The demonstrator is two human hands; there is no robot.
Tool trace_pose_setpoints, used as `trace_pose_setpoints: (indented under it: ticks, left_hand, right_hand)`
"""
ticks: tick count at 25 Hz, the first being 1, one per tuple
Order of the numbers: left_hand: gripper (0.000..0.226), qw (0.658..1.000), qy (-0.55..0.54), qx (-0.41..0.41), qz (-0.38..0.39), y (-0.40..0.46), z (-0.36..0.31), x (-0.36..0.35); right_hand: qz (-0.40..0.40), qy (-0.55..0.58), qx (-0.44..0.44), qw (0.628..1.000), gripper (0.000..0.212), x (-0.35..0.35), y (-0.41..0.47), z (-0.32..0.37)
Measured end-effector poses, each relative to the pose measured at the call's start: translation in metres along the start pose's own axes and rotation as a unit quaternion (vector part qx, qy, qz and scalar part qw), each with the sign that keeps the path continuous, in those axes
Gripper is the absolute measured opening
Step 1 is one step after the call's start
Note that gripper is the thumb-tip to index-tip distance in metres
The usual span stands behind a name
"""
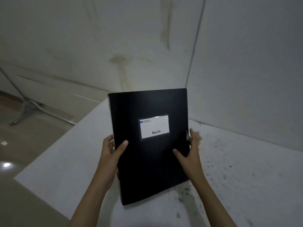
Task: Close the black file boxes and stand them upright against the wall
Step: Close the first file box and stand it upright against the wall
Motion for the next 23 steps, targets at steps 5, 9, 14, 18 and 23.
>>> trace_pose_setpoints:
  ticks: [5, 9, 14, 18, 23]
  left_hand:
    - [0.04, 0.988, -0.016, -0.125, -0.093, 0.051, -0.028, 0.061]
    - [0.042, 0.973, 0.004, -0.166, -0.162, 0.086, -0.025, 0.086]
    - [0.033, 0.966, 0.025, -0.167, -0.198, 0.128, -0.005, 0.094]
    - [0.017, 0.967, 0.063, -0.16, -0.186, 0.171, -0.002, 0.101]
    - [0.037, 0.965, 0.09, -0.175, -0.171, 0.22, -0.013, 0.078]
  right_hand:
    - [0.13, 0.046, 0.102, 0.985, 0.082, -0.113, 0.029, 0.088]
    - [0.177, 0.042, 0.222, 0.958, 0.088, -0.194, 0.017, 0.152]
    - [0.254, -0.063, 0.306, 0.915, 0.08, -0.267, 0.008, 0.182]
    - [0.247, -0.126, 0.325, 0.904, 0.067, -0.302, 0.028, 0.18]
    - [0.234, -0.129, 0.304, 0.914, 0.063, -0.328, 0.087, 0.183]
Point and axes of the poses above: each hand's wrist, its own y-axis towards the middle knuckle, its own x-axis out of the back of the hand, z = x × y, the point moved 4 cm from there along y, towards the middle knuckle, and after that the axes turned 10 degrees about -z, right-handed, at the moved point
